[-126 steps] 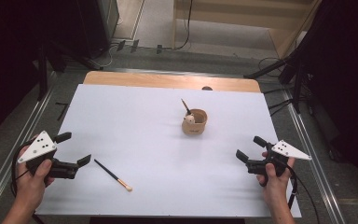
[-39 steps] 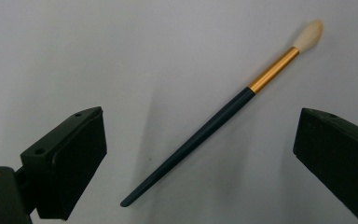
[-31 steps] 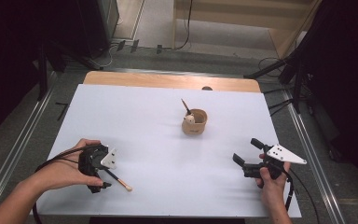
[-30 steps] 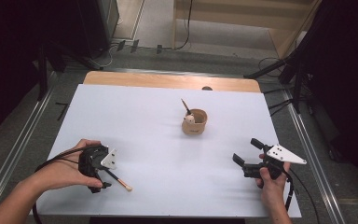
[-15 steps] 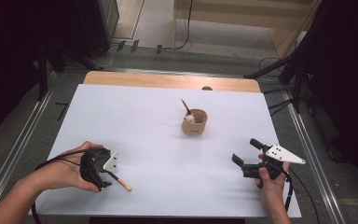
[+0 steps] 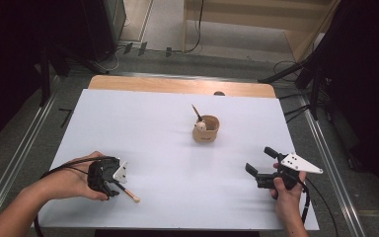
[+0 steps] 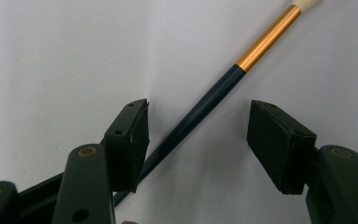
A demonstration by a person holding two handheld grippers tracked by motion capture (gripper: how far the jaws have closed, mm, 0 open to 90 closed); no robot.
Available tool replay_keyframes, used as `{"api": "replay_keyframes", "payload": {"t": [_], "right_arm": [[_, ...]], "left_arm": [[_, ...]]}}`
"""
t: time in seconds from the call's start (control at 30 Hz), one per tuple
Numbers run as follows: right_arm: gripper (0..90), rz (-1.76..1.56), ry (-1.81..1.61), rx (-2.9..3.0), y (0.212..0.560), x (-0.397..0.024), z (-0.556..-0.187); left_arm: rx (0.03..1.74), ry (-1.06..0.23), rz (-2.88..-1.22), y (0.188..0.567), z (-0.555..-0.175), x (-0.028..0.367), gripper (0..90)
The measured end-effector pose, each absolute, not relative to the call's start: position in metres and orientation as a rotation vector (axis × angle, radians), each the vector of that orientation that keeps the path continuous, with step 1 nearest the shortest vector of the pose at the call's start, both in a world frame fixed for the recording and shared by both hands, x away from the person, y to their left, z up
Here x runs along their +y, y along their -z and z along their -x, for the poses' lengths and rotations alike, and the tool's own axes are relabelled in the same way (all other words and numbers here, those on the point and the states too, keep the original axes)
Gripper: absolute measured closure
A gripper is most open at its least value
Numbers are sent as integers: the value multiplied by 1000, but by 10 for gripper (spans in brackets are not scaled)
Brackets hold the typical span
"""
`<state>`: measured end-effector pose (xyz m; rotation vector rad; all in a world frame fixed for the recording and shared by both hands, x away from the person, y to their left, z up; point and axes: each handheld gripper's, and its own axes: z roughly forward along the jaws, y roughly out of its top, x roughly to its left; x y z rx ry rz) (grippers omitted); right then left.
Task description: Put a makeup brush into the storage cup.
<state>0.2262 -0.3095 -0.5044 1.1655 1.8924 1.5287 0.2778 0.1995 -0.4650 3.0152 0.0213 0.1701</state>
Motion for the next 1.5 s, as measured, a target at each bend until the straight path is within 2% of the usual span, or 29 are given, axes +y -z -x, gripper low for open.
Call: {"api": "replay_keyframes", "payload": {"t": [0.17,0.5,0.87,0.9,0.93,0.97,1.13,1.5], "right_arm": [[0,-1163,-1530,1895,505,-309,-226],[0,-1163,-1531,1894,505,-309,-227],[0,-1168,-1524,1898,506,-308,-227],[0,-1168,-1525,1898,506,-308,-227],[0,-1168,-1525,1900,506,-308,-227],[0,-1163,-1521,1902,507,-308,-227],[0,-1174,-1526,1899,507,-308,-227],[0,-1172,-1524,1896,507,-310,-227]], "left_arm": [[6,-114,-3033,465,-280,197,463],[20,-33,-3044,466,-287,196,497],[25,-38,-3056,466,-287,194,519],[36,-35,-3054,465,-287,194,566],[45,-36,-3062,464,-289,194,678],[58,-30,-3070,464,-290,193,844],[35,-34,-3081,463,-290,192,847],[127,-46,-3015,457,-293,198,847]]}}
